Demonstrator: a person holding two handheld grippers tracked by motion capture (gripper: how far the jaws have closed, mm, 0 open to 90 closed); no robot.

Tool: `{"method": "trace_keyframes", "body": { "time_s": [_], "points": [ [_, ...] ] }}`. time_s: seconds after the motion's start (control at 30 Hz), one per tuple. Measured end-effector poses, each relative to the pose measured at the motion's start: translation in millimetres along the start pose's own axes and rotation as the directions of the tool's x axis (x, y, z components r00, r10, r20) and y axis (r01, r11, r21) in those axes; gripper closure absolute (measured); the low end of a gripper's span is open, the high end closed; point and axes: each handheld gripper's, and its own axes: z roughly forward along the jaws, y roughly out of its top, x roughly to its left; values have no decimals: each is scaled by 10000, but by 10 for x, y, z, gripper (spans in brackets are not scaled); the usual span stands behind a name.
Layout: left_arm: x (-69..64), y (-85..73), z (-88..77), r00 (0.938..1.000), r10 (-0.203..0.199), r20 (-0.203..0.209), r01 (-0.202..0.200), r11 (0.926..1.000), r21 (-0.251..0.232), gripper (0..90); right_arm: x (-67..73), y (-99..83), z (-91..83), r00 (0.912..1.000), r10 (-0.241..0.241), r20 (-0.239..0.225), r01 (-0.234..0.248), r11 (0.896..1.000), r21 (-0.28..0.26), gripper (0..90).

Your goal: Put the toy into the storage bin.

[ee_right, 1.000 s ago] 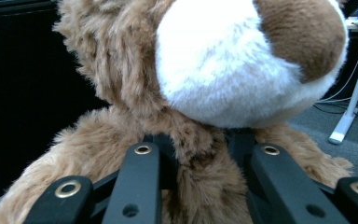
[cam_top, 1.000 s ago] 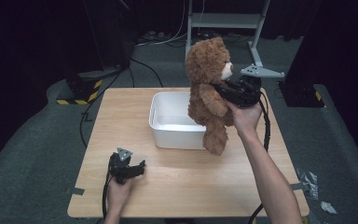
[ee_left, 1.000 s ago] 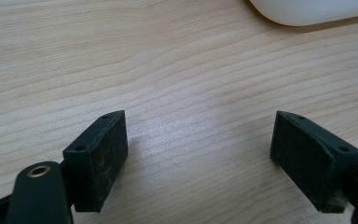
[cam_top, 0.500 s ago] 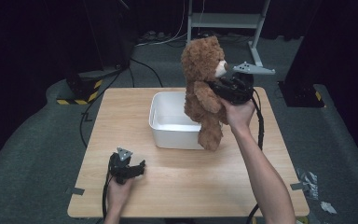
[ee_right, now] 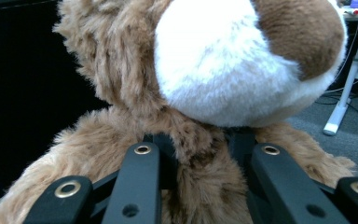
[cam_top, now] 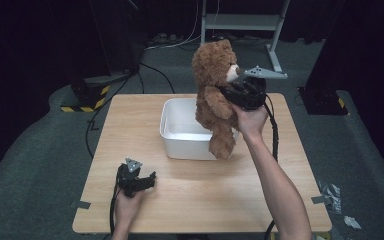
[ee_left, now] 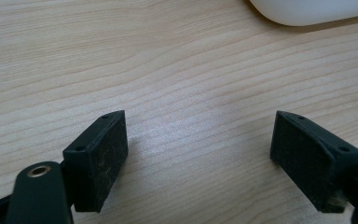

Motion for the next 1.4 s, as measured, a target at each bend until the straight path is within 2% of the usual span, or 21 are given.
{"method": "trace_keyframes", "body": {
  "time_s": [1.0, 1.4],
  "points": [
    [-3, -1, 0, 10000, -65, 55, 65, 10000, 14, 187, 9, -119, 307, 9999, -89, 135, 83, 9989, 464, 720],
    [-3, -1, 1, 10000, -52, 14, 52, 10000, -18, 187, 9, -153, 380, 9997, -110, 225, 97, 9983, 579, 717]
  ]
}}
